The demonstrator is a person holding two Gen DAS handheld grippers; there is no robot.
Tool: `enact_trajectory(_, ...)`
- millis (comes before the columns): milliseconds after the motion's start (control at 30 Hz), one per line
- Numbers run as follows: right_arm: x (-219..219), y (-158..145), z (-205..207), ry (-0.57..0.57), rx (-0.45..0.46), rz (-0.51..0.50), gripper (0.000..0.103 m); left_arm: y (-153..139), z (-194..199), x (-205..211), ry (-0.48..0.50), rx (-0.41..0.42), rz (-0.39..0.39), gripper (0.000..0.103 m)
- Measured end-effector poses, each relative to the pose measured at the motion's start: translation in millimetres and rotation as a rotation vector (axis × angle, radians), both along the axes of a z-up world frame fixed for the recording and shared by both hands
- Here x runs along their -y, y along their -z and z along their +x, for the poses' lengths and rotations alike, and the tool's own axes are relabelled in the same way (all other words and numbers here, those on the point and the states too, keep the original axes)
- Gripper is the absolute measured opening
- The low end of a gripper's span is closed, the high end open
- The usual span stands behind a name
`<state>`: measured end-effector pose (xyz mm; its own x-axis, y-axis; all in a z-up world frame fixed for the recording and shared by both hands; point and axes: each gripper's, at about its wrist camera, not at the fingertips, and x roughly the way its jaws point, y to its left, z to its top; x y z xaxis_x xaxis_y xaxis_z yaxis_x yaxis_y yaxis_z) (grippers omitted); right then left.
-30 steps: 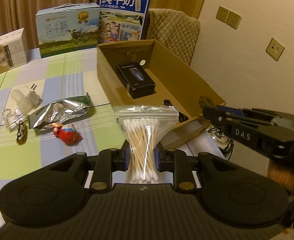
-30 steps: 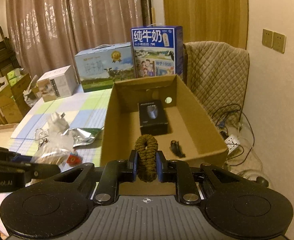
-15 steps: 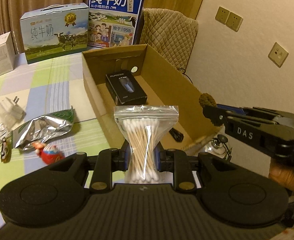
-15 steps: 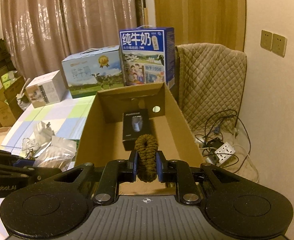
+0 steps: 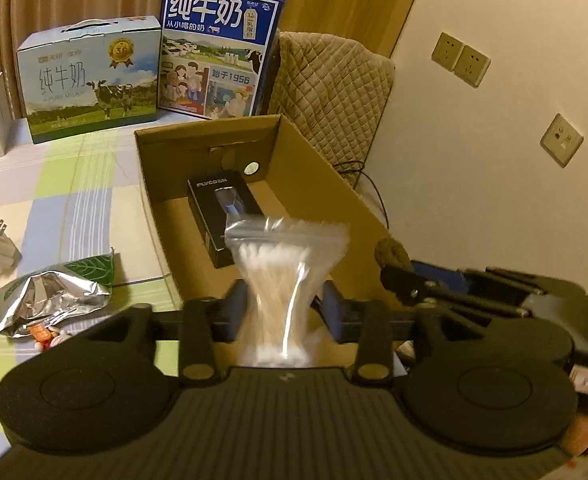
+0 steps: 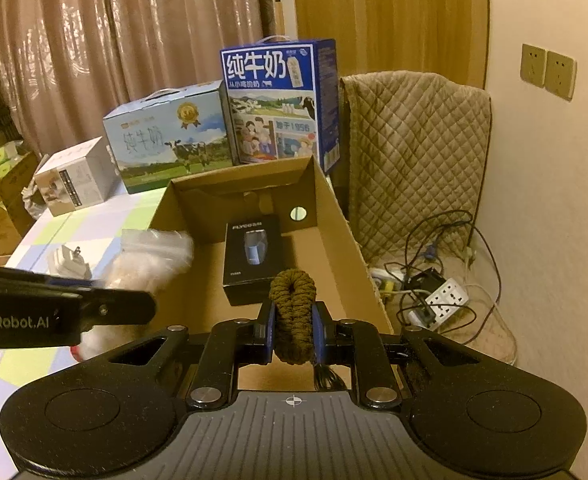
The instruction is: Organize objects
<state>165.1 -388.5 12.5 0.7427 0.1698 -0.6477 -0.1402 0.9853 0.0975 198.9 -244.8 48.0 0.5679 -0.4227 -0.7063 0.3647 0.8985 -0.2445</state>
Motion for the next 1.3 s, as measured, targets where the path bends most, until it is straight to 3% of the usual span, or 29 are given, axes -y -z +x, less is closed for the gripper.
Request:
enact_trajectory(667, -5.7, -9.9, -3.2, -0.012, 0.034, 0.045, 0.016, 5.3, -21.6, -53.1, -0.082, -0.012, 0.017, 0.043)
enact_trajectory(700, -6.7, -10.7, -1.9, -0.026, 0.04, 0.061, 0.028, 5.0, -23.0, -54.9, -0.086, -0.011, 0.016, 0.046)
enact_trajectory(733, -8.1, -11.4, -0.9, -0.039, 0.044, 0.069, 0.051, 4.6, -24.1, -56.8, -0.089, -0.009, 0.016, 0.05)
enact_trajectory(800, -8.7, -14.0, -0.7, -0.045, 0.069, 0.071, 0.074, 3.5, -25.8, -60.8, -0.093, 0.003, 0.029, 0.054)
enact_trajectory(967, -3.1, -20.5, -6.0, -0.011, 0.083, 0.088, 0.075, 2.4, -32.5, -79.0, -0.128, 0.017, 0.05, 0.063)
enact_trajectory(1033, -3.4, -20.7, -11.6, -0.007, 0.082, 0.093, 0.075, 3.2, -36.6, -88.9, -0.144, 0.018, 0.052, 0.071)
enact_trajectory(1300, -16.8, -25.7, -43.5, 0.002, 0.075, 0.13, 0.075, 1.6, -62.0, -133.5, -0.207, 0.02, 0.065, 0.081)
